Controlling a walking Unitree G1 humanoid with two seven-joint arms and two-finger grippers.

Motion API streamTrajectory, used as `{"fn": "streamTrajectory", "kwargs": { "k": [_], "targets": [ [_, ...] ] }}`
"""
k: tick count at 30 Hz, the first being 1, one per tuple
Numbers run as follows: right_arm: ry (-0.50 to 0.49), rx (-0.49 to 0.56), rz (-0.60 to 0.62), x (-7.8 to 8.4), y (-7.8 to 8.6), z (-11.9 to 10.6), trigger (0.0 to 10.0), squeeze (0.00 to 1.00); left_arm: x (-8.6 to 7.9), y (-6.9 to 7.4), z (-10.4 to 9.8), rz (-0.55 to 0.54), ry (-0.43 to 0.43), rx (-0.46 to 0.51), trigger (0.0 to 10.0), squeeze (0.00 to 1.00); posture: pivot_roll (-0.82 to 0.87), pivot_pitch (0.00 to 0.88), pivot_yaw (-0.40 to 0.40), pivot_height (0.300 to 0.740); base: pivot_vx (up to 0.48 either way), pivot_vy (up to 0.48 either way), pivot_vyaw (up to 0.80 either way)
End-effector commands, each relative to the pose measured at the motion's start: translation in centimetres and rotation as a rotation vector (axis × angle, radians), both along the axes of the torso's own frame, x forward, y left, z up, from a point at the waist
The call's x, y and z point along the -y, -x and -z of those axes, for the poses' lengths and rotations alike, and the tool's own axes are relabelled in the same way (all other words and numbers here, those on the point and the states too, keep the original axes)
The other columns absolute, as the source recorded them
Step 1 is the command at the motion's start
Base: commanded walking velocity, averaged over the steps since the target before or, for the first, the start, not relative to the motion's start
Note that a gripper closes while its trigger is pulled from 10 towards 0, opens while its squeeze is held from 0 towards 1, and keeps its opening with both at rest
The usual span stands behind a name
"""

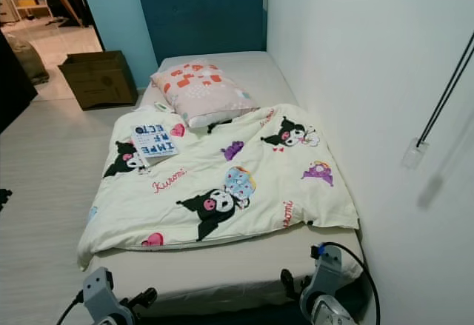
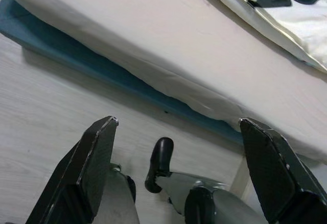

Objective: Clean up the room

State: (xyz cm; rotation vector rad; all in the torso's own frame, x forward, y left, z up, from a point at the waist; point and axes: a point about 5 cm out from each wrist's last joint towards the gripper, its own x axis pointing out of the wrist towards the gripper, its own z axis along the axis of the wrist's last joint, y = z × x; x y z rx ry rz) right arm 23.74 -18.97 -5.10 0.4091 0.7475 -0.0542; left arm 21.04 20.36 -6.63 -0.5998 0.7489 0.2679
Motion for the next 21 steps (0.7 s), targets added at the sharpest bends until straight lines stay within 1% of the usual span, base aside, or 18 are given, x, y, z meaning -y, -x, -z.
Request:
{"fn": "streamTrajectory", "kwargs": {
  "k": [1, 4, 6, 8, 9, 10, 11, 12, 14, 16, 17, 19, 21],
  "targets": [
    [0.008, -0.017, -0.011, -0.3, 0.2, 0.2, 10.0, 0.00, -0.3, 0.4, 0.2, 0.006, -0.019, -0.016, 10.0, 0.00, -0.14, 0.066, 0.024, 0.740, 0.000, 0.000, 0.00],
    [0.016, -0.016, -0.013, -0.2, 0.2, 0.2, 10.0, 0.00, -0.3, 0.2, 0.1, 0.008, -0.026, -0.008, 10.0, 0.00, -0.13, 0.071, 0.020, 0.740, 0.000, 0.000, 0.00],
    [0.010, 0.002, 0.003, 0.1, -0.2, -0.1, 10.0, 0.00, -0.4, -0.4, -0.3, 0.005, -0.035, 0.020, 10.0, 0.00, -0.13, 0.077, 0.017, 0.740, 0.000, 0.000, 0.00],
    [0.008, 0.007, 0.008, 0.1, -0.3, -0.2, 10.0, 0.00, -0.4, -0.6, -0.5, 0.004, -0.036, 0.027, 10.0, 0.00, -0.13, 0.077, 0.017, 0.740, 0.000, 0.000, 0.00],
    [-0.014, 0.041, 0.033, 0.3, -1.1, -0.8, 10.0, 0.00, -0.5, -1.5, -1.0, -0.001, -0.035, 0.070, 10.0, 0.00, -0.12, 0.105, 0.006, 0.740, 0.000, 0.000, 0.00],
    [-0.014, 0.041, 0.033, 0.3, -1.1, -0.8, 10.0, 0.00, -0.5, -1.5, -1.0, -0.001, -0.035, 0.070, 10.0, 0.00, -0.12, 0.105, 0.006, 0.740, 0.000, 0.000, 0.00],
    [-0.070, 0.118, 0.080, 0.7, -2.9, -2.3, 10.0, 0.00, -0.5, -3.3, -2.4, -0.023, 0.009, 0.168, 10.0, 0.00, -0.11, 0.125, -0.004, 0.740, 0.000, 0.000, 0.00],
    [-0.089, 0.145, 0.093, 0.8, -3.6, -2.9, 10.0, 0.00, -0.4, -3.9, -2.9, -0.027, 0.024, 0.203, 10.0, 0.00, -0.11, 0.125, -0.004, 0.740, 0.000, 0.000, 0.00],
    [-0.108, 0.173, 0.103, 0.9, -4.3, -3.6, 10.0, 0.00, -0.3, -4.7, -3.5, -0.029, 0.040, 0.238, 10.0, 0.00, -0.10, 0.131, -0.007, 0.740, 0.000, 0.000, 0.00],
    [-0.117, 0.208, 0.105, 0.9, -5.5, -4.7, 10.0, 0.00, 0.0, -6.0, -4.6, -0.046, 0.094, 0.308, 10.0, 0.00, -0.09, 0.127, -0.004, 0.740, 0.000, 0.000, 0.00],
    [-0.117, 0.208, 0.105, 0.9, -5.5, -4.7, 10.0, 0.00, 0.0, -6.0, -4.6, -0.046, 0.094, 0.308, 10.0, 0.00, -0.09, 0.127, -0.004, 0.740, 0.000, 0.000, 0.00],
    [-0.117, 0.222, 0.111, 1.0, -6.2, -5.4, 10.0, 0.00, 0.2, -6.9, -5.4, -0.066, 0.139, 0.358, 10.0, 0.00, -0.09, 0.129, -0.004, 0.740, 0.000, 0.000, 0.00],
    [-0.147, 0.262, 0.122, 1.0, -7.3, -6.5, 10.0, 0.00, 0.3, -8.2, -6.6, -0.094, 0.190, 0.421, 10.0, 0.00, -0.08, 0.151, 0.009, 0.740, 0.000, 0.000, 0.00]
  ]
}}
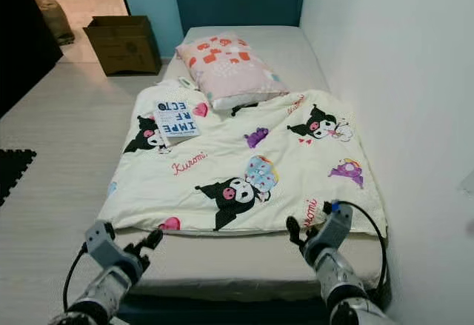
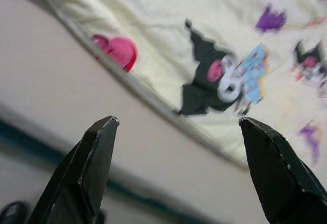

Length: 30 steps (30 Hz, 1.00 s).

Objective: Clean up the room

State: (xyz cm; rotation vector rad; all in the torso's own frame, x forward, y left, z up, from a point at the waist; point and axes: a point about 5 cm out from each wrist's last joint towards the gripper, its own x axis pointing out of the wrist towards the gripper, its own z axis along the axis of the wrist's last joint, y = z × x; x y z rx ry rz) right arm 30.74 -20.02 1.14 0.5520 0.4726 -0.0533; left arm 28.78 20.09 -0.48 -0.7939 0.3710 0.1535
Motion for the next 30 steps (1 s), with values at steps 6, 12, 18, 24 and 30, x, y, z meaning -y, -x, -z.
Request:
{"fn": "streamTrajectory", "kwargs": {
  "k": [6, 12, 18, 24, 30],
  "targets": [
    [-0.098, 0.060, 0.037, -0.7, -1.7, -1.7, 10.0, 0.00, -0.2, -2.7, -3.0, -0.062, 0.165, 0.156, 10.0, 0.00, -0.07, 0.133, 0.005, 0.740, 0.000, 0.000, 0.00],
    [-0.165, 0.106, 0.057, -1.2, -3.0, -3.2, 10.0, 0.00, -1.2, -4.6, -5.8, -0.084, 0.205, 0.276, 10.0, 0.00, -0.06, 0.140, 0.005, 0.740, 0.000, 0.000, 0.00],
    [-0.145, 0.120, 0.063, -0.1, -3.1, -3.7, 10.0, 0.00, -1.1, -5.8, -7.6, -0.084, 0.217, 0.358, 10.0, 0.00, -0.07, 0.099, 0.027, 0.720, 0.000, 0.000, 0.00],
    [-0.162, 0.144, 0.127, 1.2, -3.1, -4.0, 10.0, 0.00, -0.8, -6.0, -7.6, -0.048, 0.192, 0.330, 10.0, 0.00, -0.10, 0.113, 0.044, 0.705, 0.000, 0.000, 0.00],
    [-0.180, 0.162, 0.123, 0.7, -3.3, -4.1, 10.0, 0.00, -0.9, -6.1, -7.8, -0.020, 0.148, 0.323, 10.0, 0.00, -0.08, 0.107, 0.028, 0.680, 0.000, 0.000, 0.00]
  ]
}}
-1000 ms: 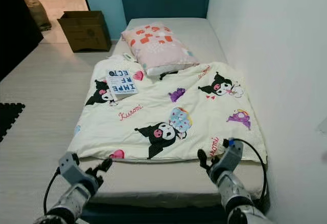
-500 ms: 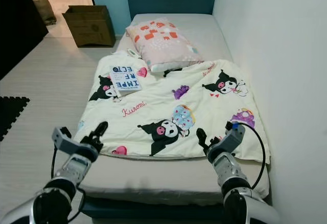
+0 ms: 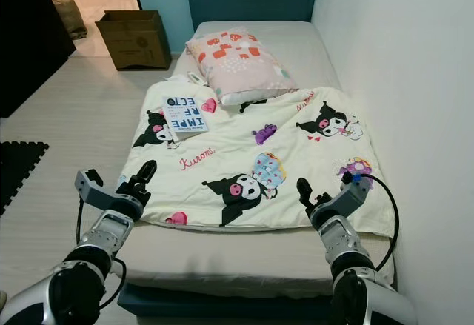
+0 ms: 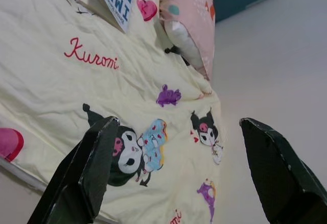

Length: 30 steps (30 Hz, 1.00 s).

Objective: Clean up the room

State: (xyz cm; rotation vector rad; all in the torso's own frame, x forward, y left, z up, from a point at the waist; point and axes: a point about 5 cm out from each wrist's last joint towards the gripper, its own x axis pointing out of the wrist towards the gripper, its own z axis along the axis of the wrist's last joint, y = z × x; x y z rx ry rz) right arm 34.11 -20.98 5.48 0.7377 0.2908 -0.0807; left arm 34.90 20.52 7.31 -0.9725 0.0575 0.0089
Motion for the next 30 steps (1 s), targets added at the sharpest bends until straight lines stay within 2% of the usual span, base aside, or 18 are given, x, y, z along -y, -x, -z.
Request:
{"fn": "streamTrajectory", "kwargs": {
  "k": [1, 7, 10, 11, 12, 13, 15, 16, 18, 24, 27, 30],
  "targets": [
    [-0.018, -0.005, -0.003, -0.4, 0.2, 0.4, 10.0, 0.00, -0.4, 0.1, 0.2, -0.001, -0.028, -0.020, 10.0, 0.00, -0.05, 0.104, 0.020, 0.676, 0.000, 0.000, 0.00],
    [-0.021, -0.018, -0.014, -0.8, 0.4, 0.7, 10.0, 0.00, 0.3, 0.4, 0.8, 0.025, -0.048, -0.030, 10.0, 0.00, -0.05, 0.115, 0.034, 0.651, 0.000, 0.000, 0.00],
    [0.004, -0.029, -0.019, -1.0, 0.5, 1.0, 10.0, 0.00, 1.8, 0.8, 1.7, 0.100, -0.151, -0.074, 10.0, 0.00, -0.04, 0.114, 0.043, 0.636, 0.000, 0.000, 0.00],
    [0.004, -0.029, -0.019, -1.0, 0.5, 1.0, 10.0, 0.00, 1.8, 0.8, 1.7, 0.100, -0.151, -0.074, 10.0, 0.00, -0.04, 0.114, 0.043, 0.636, 0.000, 0.000, 0.00],
    [0.017, -0.035, -0.018, -1.1, 0.7, 1.2, 10.0, 0.00, 2.3, 1.0, 2.0, 0.129, -0.210, -0.091, 10.0, 0.00, -0.04, 0.106, 0.040, 0.636, 0.000, 0.000, 0.00],
    [0.017, -0.035, -0.018, -1.1, 0.7, 1.2, 10.0, 0.00, 2.3, 1.0, 2.0, 0.129, -0.210, -0.091, 10.0, 0.00, -0.04, 0.106, 0.040, 0.636, 0.000, 0.000, 0.00],
    [0.045, -0.050, -0.025, -1.2, 0.8, 1.5, 10.0, 0.00, 2.8, 1.3, 2.5, 0.156, -0.282, -0.117, 10.0, 0.00, -0.05, 0.101, 0.040, 0.636, 0.000, 0.000, 0.00],
    [0.045, -0.050, -0.025, -1.2, 0.8, 1.5, 10.0, 0.00, 2.8, 1.3, 2.5, 0.156, -0.282, -0.117, 10.0, 0.00, -0.05, 0.101, 0.040, 0.636, 0.000, 0.000, 0.00],
    [0.077, -0.069, -0.050, -1.4, 1.1, 1.9, 10.0, 0.00, 2.9, 1.7, 3.2, 0.171, -0.337, -0.150, 10.0, 0.00, -0.06, 0.097, 0.036, 0.636, 0.000, 0.000, 0.00],
    [0.143, -0.105, -0.093, -1.7, 1.9, 2.9, 10.0, 0.00, 2.4, 2.7, 4.3, 0.143, -0.410, -0.199, 10.0, 0.00, -0.07, 0.100, 0.032, 0.636, 0.000, 0.000, 0.00],
    [0.201, -0.105, -0.132, -2.1, 2.1, 3.1, 10.0, 0.00, 1.3, 2.5, 3.8, 0.092, -0.495, -0.180, 10.0, 0.00, -0.07, 0.102, 0.026, 0.636, 0.000, 0.000, 0.00],
    [0.231, -0.086, -0.152, -2.3, 1.9, 2.8, 10.0, 0.00, 0.5, 2.1, 2.9, 0.058, -0.536, -0.147, 10.0, 0.00, -0.07, 0.106, 0.025, 0.636, 0.000, 0.000, 0.00]
  ]
}}
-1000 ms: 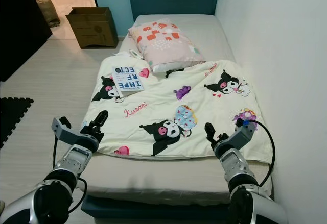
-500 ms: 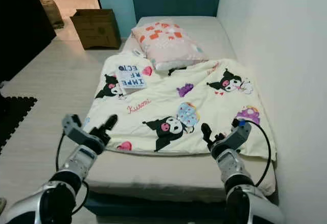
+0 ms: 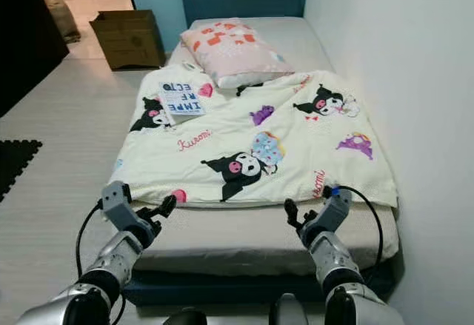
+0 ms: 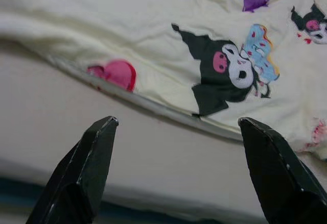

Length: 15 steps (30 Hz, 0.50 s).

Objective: Clean up the room

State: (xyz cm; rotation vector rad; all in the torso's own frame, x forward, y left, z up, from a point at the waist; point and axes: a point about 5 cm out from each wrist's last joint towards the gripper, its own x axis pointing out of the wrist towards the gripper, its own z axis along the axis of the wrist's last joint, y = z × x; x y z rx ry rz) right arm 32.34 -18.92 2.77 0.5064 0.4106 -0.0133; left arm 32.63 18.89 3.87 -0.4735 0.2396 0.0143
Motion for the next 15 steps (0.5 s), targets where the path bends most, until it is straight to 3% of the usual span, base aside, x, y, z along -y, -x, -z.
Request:
{"fn": "streamTrajectory", "kwargs": {
  "k": [1, 6, 15],
  "targets": [
    [0.043, 0.013, -0.034, -0.5, -0.1, -0.1, 10.0, 0.00, -1.5, -0.4, -1.1, -0.034, -0.076, 0.043, 10.0, 0.00, -0.08, 0.108, 0.025, 0.636, 0.000, 0.000, 0.00],
    [0.098, 0.025, -0.082, -1.1, -0.3, -0.3, 10.0, 0.00, -1.8, -1.1, -2.4, -0.015, -0.190, 0.095, 10.0, 0.00, -0.07, 0.115, 0.024, 0.636, 0.000, 0.000, 0.00],
    [0.119, 0.021, -0.116, -1.7, -0.2, -0.1, 10.0, 0.00, -1.2, -1.3, -2.8, -0.019, -0.192, 0.125, 10.0, 0.00, -0.07, 0.135, 0.024, 0.631, 0.000, 0.000, 0.00]
  ]
}}
